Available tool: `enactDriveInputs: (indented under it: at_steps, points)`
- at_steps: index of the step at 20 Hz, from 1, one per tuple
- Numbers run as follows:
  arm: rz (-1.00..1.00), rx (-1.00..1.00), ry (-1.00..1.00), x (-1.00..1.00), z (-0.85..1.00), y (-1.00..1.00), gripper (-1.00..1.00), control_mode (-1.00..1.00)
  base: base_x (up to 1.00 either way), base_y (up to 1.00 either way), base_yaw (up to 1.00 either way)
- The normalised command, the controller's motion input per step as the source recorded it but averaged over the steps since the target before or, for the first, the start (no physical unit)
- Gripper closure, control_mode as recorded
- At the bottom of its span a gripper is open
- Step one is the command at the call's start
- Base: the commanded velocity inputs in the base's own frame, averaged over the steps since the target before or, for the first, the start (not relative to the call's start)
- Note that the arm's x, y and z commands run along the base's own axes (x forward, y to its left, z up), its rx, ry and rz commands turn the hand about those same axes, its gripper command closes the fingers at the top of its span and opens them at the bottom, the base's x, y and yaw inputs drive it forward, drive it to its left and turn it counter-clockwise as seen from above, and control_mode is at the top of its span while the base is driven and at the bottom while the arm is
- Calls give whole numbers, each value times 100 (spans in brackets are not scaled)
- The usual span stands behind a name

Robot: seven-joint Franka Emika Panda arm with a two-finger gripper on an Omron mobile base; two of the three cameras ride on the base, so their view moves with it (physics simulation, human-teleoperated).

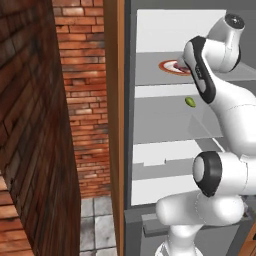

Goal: Retrieve the steak from the fridge and place it on the saucepan with marinade on the stove.

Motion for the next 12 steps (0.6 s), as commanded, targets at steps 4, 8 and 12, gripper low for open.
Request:
enactDriveInputs:
  at_steps: [4, 8, 12]
  points:
    - [2, 0, 0, 36, -16, 0, -100, -100, 0, 0, 0]
    - [0, 0, 0, 31, -16, 0, -100, -100, 0, 0, 0]
    - [0, 0, 0, 33, -18, -1, -100, -100, 0, 0, 0]
